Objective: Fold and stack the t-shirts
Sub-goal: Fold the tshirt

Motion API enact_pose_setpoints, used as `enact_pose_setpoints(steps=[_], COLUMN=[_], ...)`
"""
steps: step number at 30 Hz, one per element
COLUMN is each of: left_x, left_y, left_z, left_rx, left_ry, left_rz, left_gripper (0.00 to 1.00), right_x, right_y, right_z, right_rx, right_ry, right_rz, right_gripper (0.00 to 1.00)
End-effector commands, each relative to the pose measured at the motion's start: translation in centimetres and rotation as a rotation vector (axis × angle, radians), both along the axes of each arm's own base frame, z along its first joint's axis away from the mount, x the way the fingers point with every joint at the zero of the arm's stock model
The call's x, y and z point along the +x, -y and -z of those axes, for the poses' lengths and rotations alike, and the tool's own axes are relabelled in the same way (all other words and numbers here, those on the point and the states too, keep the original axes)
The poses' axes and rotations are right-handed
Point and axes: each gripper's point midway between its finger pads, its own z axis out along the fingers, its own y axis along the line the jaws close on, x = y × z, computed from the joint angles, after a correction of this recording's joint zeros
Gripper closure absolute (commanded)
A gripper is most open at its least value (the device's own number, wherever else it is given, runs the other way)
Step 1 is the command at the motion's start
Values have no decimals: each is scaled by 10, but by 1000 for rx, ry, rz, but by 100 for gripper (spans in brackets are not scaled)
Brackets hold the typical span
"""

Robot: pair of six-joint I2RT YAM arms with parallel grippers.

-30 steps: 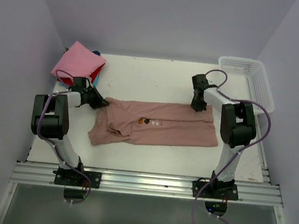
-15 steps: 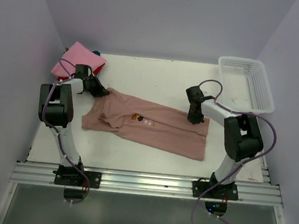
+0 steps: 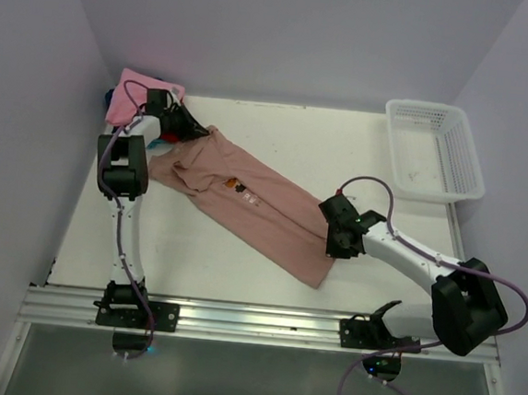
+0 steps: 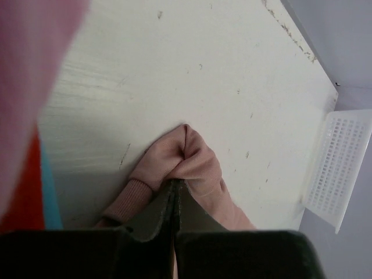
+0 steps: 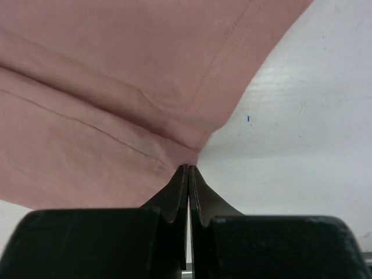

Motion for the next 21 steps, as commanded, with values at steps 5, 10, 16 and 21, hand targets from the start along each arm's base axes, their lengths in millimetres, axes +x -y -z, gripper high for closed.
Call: enact_pose_setpoints(steps=[5,10,16,21], left_x=[-40,-63,-90,-94], left_y=[27,30,33,31], left_z=[36,4,-4,2], left_rx=[-48,-51,-36,-14], left_ry=[-118,-46,-44,-74], left_rz=[33,56,55,71], left_gripper=[100,100,100,100], right_x=[4,57,128,155], right_y=[4,0,-3,-16], right_z=[-10,-42,-57,-21], right_rx=[-38,-136,-190,-189], right_ry=[40,161,232,151], right_rz=[14,7,49,39], right_gripper=[100,100,100,100])
